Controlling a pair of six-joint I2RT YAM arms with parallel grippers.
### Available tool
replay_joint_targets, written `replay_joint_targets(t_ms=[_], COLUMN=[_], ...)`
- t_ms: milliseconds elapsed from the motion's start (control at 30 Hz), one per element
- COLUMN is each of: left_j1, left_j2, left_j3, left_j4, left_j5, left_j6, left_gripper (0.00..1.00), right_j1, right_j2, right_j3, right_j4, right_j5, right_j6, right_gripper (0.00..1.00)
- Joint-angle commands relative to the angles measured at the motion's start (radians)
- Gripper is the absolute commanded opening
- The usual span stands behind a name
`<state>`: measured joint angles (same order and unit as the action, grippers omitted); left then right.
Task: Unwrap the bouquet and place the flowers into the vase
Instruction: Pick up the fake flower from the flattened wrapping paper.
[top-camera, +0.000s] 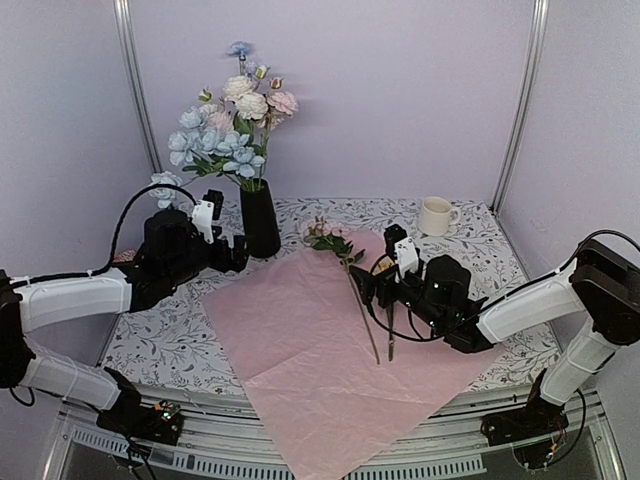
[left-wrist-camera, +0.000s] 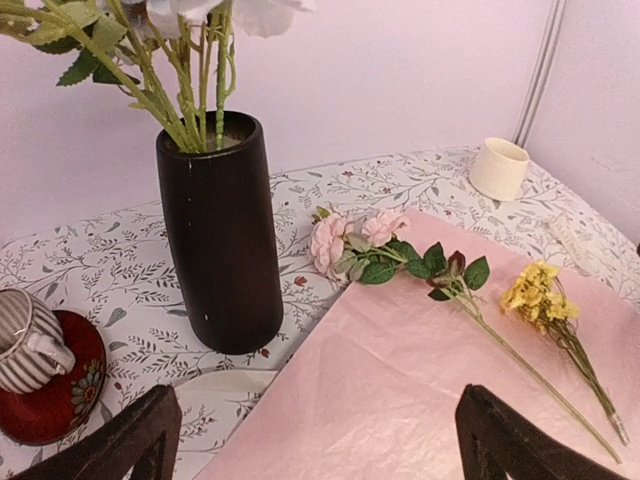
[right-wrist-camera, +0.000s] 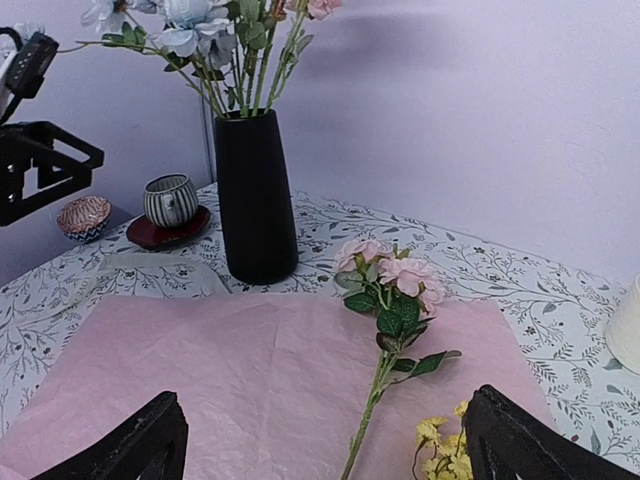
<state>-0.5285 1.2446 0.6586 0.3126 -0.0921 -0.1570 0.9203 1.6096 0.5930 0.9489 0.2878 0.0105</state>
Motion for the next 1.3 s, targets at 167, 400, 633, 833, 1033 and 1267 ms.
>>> replay_joint_targets(t_ms=[167, 400, 633, 833, 1033, 1267], left_j1=[-0.106, -0.18, -0.182, -0.185, -0.187, -0.193], left_j2=[0.014, 0.072, 0.016, -0.004, -0.038, -0.038], left_j3=[-0.044, -0.087, -0.186, -0.194, -0.221, -0.218], left_j4=[0.045, 0.102, 0.263, 0.273, 0.301, 0.301], left_j5=[-0.052, -0.159, -0.034, 0.044, 0.107, 0.132], left_j6=[-0.047, -0.055, -0.042, -0.035, -0.011, -0.002], left_gripper=[0.98, 0.98, 0.98, 0.98, 0.98, 0.98], right_j1=[-0.004, -0.004, -0.002, -0.002, -0.002, -0.002], right_j2=[-0.037, -0.149, -0.217, -0.207, -0.03, 0.189], right_j3=[0.02, 0.082, 0.149, 0.257, 0.485, 0.696], right_j4=[-0.064, -0.389, -0.766, -0.967, -1.27, -1.479], right_j5=[0.132, 0.179, 0.156, -0.002, -0.048, -0.048], right_j6=[0.057, 0.255, 0.491, 0.541, 0.598, 0.596], right_gripper=[0.99, 0.99, 0.99, 1.0, 0.96, 0.76])
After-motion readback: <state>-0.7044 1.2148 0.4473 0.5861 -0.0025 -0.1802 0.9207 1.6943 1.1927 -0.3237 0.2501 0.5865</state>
